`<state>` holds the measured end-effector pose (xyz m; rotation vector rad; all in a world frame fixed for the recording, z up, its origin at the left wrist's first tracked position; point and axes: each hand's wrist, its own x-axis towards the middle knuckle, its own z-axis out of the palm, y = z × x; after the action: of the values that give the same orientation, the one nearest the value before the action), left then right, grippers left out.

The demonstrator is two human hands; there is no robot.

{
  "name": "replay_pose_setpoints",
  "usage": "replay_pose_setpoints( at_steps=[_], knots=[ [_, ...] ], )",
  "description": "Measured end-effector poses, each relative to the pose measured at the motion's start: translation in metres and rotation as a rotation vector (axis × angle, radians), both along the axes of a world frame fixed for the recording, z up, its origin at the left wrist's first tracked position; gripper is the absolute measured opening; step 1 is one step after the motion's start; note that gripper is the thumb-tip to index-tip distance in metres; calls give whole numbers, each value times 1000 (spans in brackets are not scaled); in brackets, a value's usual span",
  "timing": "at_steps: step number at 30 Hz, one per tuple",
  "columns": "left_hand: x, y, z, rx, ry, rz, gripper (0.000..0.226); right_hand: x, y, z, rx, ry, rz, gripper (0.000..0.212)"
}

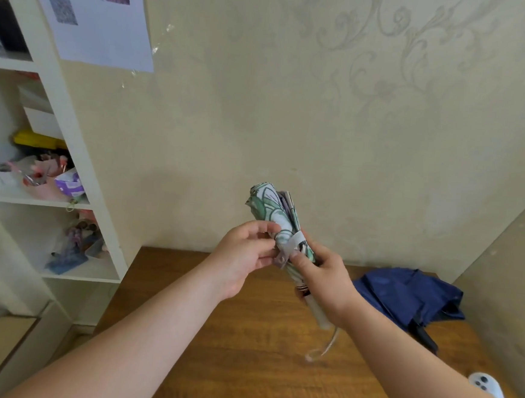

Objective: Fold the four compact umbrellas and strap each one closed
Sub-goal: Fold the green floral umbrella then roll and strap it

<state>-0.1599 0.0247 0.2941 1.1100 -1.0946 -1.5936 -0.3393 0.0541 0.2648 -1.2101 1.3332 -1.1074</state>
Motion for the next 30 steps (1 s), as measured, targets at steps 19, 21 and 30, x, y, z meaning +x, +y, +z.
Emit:
replay_pose_setpoints(
  at_steps=[19, 21, 30],
  knots=[
    [-18, 14, -7, -385, -555, 203, 22, 29, 19, 12, 503, -741, 109, 47],
    [-16, 12, -13, -420, -500, 222, 21, 32, 20, 12, 509, -836, 147, 49],
    [-10, 17, -25, -560, -432, 395, 14, 46, 22, 18, 441, -684, 180, 49]
  ],
)
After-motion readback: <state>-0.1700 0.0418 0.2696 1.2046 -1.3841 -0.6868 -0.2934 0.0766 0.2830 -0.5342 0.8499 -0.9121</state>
